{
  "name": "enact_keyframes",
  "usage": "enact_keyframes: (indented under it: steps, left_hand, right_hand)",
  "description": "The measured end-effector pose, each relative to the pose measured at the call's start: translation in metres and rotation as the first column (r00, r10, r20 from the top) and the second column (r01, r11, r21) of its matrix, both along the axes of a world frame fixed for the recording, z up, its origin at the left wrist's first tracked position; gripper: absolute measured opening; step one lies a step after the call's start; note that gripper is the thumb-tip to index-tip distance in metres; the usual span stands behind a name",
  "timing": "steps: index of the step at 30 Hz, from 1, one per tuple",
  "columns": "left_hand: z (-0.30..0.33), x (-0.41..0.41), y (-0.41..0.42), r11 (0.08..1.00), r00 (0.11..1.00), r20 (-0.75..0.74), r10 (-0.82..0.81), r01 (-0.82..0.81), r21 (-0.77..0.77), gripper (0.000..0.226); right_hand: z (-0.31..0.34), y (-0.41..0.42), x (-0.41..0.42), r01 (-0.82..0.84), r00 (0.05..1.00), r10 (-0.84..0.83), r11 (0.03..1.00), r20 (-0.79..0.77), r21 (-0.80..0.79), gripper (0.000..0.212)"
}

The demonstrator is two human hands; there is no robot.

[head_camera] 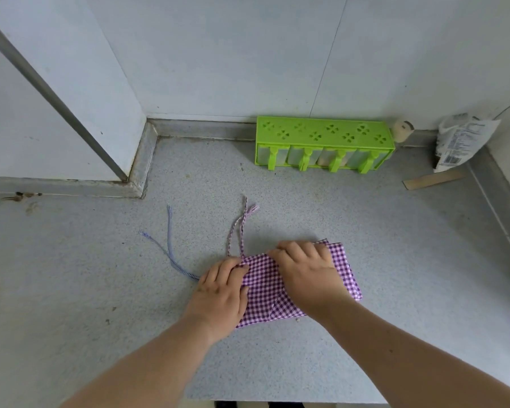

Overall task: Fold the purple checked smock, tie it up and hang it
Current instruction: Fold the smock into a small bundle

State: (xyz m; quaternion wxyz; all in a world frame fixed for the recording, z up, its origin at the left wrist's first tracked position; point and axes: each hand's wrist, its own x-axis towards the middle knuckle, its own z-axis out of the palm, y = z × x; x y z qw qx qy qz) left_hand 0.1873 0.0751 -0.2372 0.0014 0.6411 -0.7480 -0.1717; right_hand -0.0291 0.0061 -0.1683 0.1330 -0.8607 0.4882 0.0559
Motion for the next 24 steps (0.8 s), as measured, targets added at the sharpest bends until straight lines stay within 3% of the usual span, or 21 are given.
enact_keyframes:
  steps: [4, 8, 14, 17, 20, 24]
  left_hand:
    - [-0.004, 0.002, 0.001, 0.996, 0.999, -0.054, 0.003, -0.007, -0.083, 0.043]
    - [-0.011, 0.007, 0.001, 0.990, 0.995, -0.099, -0.007, -0.007, -0.140, 0.040]
    - [-0.013, 0.009, 0.003, 0.978, 0.991, -0.131, -0.026, -0.001, -0.208, 0.040]
    - [-0.014, 0.010, 0.002, 0.973, 0.991, -0.133, -0.034, 0.003, -0.232, 0.040]
    - [-0.015, 0.011, 0.002, 0.968, 0.992, -0.113, -0.058, 0.028, -0.250, 0.042]
    - [-0.014, 0.012, 0.001, 0.968, 0.991, -0.107, -0.077, 0.049, -0.245, 0.043]
  right_hand:
    - [-0.005, -0.021, 0.052, -0.226, 0.973, 0.225, 0.974, 0.046, 0.033, 0.040]
    - [-0.016, -0.048, 0.077, -0.211, 0.977, 0.211, 0.976, 0.010, 0.051, 0.024]
    - [-0.014, -0.061, 0.072, -0.306, 0.949, 0.305, 0.952, -0.081, -0.008, 0.034]
    - [-0.008, -0.065, 0.070, -0.353, 0.930, 0.353, 0.935, -0.098, 0.019, 0.030]
    - [0.002, -0.071, 0.073, -0.337, 0.930, 0.348, 0.936, -0.123, 0.099, 0.018]
    - [0.018, -0.085, 0.075, -0.263, 0.946, 0.278, 0.959, -0.169, 0.106, 0.028]
